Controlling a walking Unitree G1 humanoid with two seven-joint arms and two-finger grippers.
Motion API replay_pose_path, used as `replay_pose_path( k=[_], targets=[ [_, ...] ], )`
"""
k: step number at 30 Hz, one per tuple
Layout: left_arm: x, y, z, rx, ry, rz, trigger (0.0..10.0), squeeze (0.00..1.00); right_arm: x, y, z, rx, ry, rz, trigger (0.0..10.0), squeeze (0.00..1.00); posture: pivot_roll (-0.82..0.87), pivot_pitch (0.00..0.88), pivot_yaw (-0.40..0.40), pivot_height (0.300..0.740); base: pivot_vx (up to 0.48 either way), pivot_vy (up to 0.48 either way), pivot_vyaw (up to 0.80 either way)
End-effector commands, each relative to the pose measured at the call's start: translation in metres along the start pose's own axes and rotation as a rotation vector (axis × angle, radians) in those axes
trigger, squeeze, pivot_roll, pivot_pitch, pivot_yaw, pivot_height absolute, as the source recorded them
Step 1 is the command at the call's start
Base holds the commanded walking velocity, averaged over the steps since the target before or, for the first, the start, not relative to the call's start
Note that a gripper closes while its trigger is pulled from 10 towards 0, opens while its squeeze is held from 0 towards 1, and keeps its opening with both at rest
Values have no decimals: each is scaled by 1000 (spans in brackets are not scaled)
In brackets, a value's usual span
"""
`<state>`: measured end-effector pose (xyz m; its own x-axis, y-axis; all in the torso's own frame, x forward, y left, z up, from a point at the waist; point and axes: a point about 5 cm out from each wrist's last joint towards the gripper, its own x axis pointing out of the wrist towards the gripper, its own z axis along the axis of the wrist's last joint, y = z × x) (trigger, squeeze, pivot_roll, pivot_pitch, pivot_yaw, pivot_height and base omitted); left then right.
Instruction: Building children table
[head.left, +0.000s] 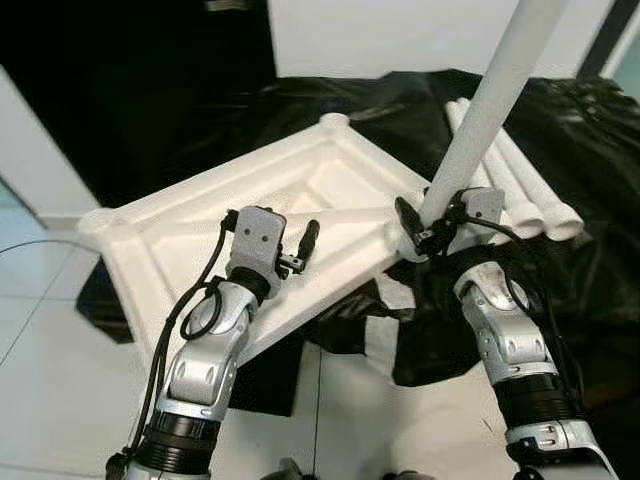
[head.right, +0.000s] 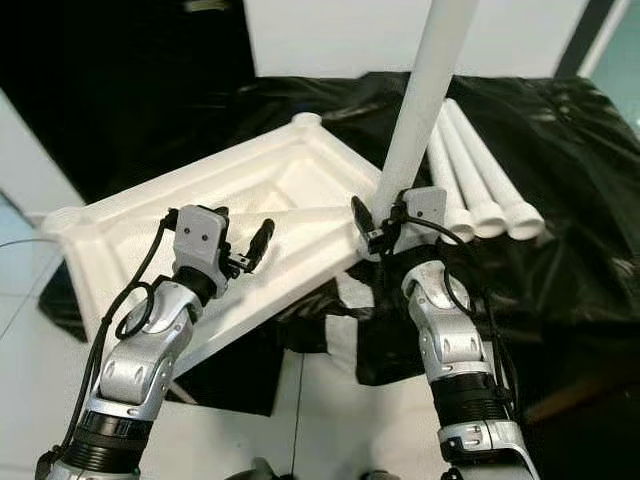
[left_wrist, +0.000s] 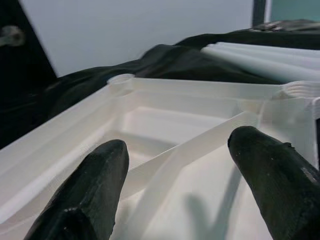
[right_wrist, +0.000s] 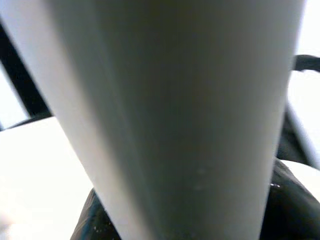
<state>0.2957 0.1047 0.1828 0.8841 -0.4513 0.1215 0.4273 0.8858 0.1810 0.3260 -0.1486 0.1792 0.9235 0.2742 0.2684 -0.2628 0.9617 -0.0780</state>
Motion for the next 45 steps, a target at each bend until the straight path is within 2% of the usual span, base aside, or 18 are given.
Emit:
replay_pose_path(
  k=[1, 5, 11, 18, 25, 43, 45],
  targets=[
    [1, 1, -1, 13, -3, 1, 10000, 0, 1, 0, -1, -7, 7, -5, 10000, 0, 82, 42, 27, 740, 0, 0, -769],
    [1, 2, 0, 9, -6, 0, 10000, 0, 2, 1, 1, -5, -1, 3, 10000, 0, 82, 42, 27, 740, 0, 0, -755],
    [-2, 7, 3, -24, -29, 0, 10000, 0, 4, 1, 7, -31, -21, 7, 10000, 0, 83, 30, 19, 740, 0, 0, 0],
    [-6, 2, 16, -51, -105, -83, 10000, 0, 7, -4, 15, -46, -46, -1, 10000, 0, 86, 27, 10, 740, 0, 0, 0],
    [-7, -3, 11, -66, -82, -126, 10000, 0, 7, -10, 13, -66, -34, -38, 10000, 0, 86, 28, 9, 740, 311, 0, 0],
    [-5, -2, 13, -87, -89, -119, 10000, 0, 6, -17, 14, -84, -30, -62, 10000, 0, 72, 43, 0, 740, 324, 0, 0],
    [-6, -3, 14, -111, -104, -114, 10000, 0, 7, -16, 15, -86, -31, -57, 10000, 0, 71, 44, -2, 740, 0, 0, 0]
  ],
)
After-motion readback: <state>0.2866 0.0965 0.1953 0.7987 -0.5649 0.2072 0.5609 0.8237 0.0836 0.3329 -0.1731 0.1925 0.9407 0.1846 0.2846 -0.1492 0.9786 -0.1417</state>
